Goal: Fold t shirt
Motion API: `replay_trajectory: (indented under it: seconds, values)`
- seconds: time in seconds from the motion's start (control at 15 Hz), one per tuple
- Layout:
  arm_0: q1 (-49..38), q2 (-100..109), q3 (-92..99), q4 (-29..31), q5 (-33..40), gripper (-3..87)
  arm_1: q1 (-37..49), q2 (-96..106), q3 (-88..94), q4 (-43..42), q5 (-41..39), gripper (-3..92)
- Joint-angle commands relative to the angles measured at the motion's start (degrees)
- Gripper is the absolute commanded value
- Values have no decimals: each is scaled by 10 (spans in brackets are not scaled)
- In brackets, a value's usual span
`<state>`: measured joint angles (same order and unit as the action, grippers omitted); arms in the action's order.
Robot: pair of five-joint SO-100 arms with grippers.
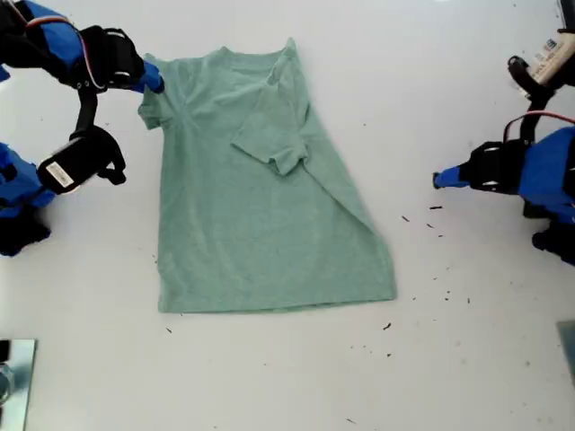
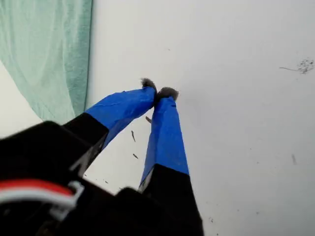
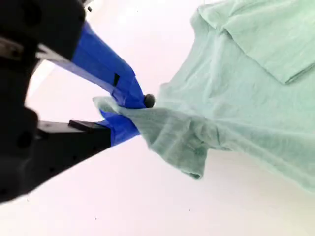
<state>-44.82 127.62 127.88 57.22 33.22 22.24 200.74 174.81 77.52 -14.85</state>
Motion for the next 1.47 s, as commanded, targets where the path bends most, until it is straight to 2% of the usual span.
replay_trajectory:
  seconds: [0.0,0.27,0.47,0.53,0.6,0.67,0.73,0.87,0.93,1.07,1.27,1.4]
  values:
    - [52,-1,-43,-37,-3,-3,-6,1,34,-15,10,26]
    - [136,-209,-219,-86,-17,-3,-10,1,34,-15,17,26]
    - [177,-380,-388,-79,-13,-3,-14,1,34,-15,23,26]
    - [180,-423,-438,-56,-11,-3,-15,1,34,-15,25,26]
    - [177,-465,-490,-18,-6,108,-16,1,34,-15,25,26]
    - [177,-503,-550,39,-5,330,-16,1,34,-15,25,26]
    - [182,-511,-592,73,12,345,-16,1,34,-15,25,26]
    - [190,-413,-588,102,18,261,-13,1,34,-15,22,26]
    - [185,-346,-570,123,13,115,-13,1,34,-15,22,26]
    - [175,-214,-446,137,5,18,-14,1,34,-15,23,26]
    - [184,91,-37,21,-52,1,-6,1,34,-15,11,26]
    - [235,294,209,-52,-159,-1,-3,1,34,-15,11,26]
